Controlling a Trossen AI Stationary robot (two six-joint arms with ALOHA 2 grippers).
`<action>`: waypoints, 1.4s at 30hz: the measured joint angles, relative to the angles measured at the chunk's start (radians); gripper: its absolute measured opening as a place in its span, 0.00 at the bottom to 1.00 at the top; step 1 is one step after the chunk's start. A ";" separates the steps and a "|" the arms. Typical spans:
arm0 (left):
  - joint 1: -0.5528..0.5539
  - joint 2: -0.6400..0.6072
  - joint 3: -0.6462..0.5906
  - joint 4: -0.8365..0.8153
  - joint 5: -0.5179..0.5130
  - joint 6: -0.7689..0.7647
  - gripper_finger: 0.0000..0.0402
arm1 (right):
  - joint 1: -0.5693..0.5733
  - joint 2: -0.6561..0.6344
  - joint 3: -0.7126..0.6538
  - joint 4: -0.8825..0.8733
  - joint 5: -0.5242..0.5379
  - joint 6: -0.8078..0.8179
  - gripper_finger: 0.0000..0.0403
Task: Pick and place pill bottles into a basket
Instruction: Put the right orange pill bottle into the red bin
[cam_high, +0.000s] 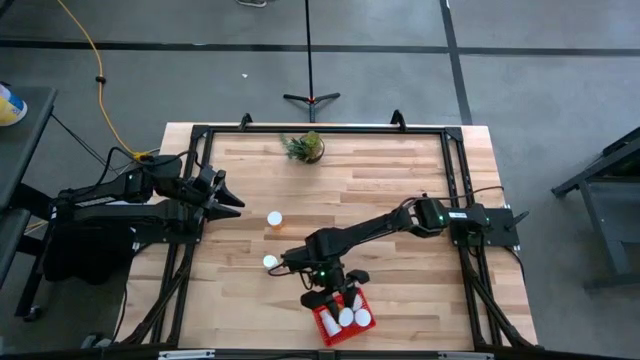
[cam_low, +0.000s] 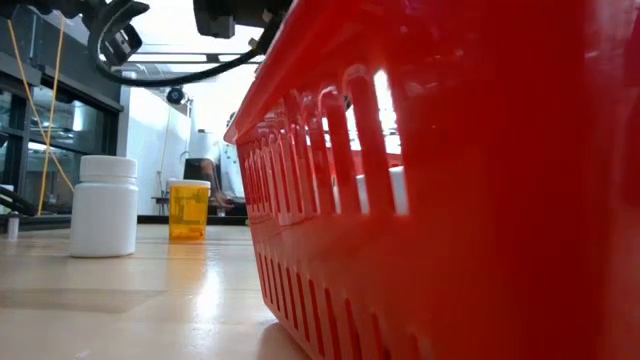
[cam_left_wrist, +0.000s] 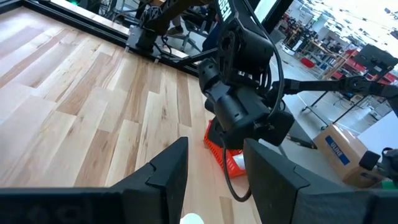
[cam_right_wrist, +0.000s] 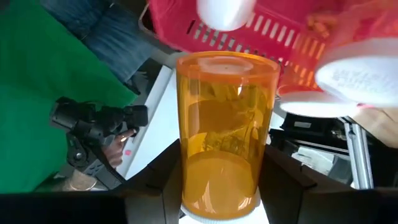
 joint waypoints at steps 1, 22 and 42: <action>0.000 0.000 0.000 0.000 0.000 0.000 0.47 | 0.003 0.003 -0.001 -0.002 0.002 0.000 0.38; 0.000 0.000 0.000 -0.026 0.000 -0.007 0.47 | 0.027 0.087 0.000 0.000 -0.020 -0.019 0.39; 0.000 0.000 0.000 -0.045 0.000 -0.008 0.47 | 0.026 0.087 0.000 -0.037 0.024 -0.065 0.57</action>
